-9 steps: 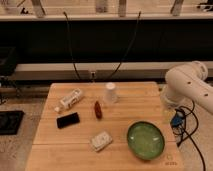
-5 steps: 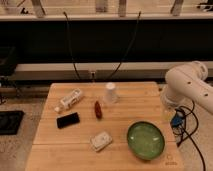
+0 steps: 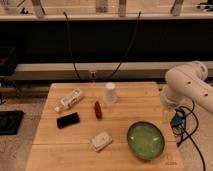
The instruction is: Place the pepper in the ceramic bowl
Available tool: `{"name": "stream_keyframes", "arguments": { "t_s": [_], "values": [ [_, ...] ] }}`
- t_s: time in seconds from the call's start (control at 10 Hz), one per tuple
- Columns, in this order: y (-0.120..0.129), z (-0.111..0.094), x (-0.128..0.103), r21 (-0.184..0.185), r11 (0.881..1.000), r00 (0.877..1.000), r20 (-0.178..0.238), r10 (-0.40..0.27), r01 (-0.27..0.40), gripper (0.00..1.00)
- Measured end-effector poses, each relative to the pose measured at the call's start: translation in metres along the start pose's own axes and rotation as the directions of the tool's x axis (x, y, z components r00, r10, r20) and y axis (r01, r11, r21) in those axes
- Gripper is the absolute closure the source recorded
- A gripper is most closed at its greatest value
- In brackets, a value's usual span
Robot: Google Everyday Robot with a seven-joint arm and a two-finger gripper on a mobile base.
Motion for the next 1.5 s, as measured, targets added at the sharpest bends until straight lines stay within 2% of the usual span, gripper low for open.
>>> {"name": "stream_keyframes", "arguments": {
  "t_s": [0.1,0.2,0.3,0.7,0.9,1.0,1.2,1.5],
  "values": [
    [-0.001,0.000,-0.003,0.003,1.000,1.000,-0.007,-0.006,0.006,0.20],
    [-0.009,0.006,-0.037,0.011,0.999,0.998,-0.032,-0.049,0.049,0.20],
    [-0.012,0.009,-0.053,0.015,0.998,0.997,-0.045,-0.067,0.067,0.20],
    [-0.020,0.017,-0.070,0.023,0.990,0.987,-0.085,-0.135,0.138,0.20],
    [-0.024,0.020,-0.094,0.028,0.983,0.979,-0.095,-0.178,0.181,0.20],
    [-0.027,0.023,-0.111,0.032,0.976,0.972,-0.102,-0.213,0.217,0.20],
    [-0.029,0.028,-0.125,0.030,0.963,0.958,-0.114,-0.262,0.267,0.20],
    [-0.031,0.038,-0.152,0.025,0.935,0.930,-0.124,-0.347,0.353,0.20]
  ]
}}
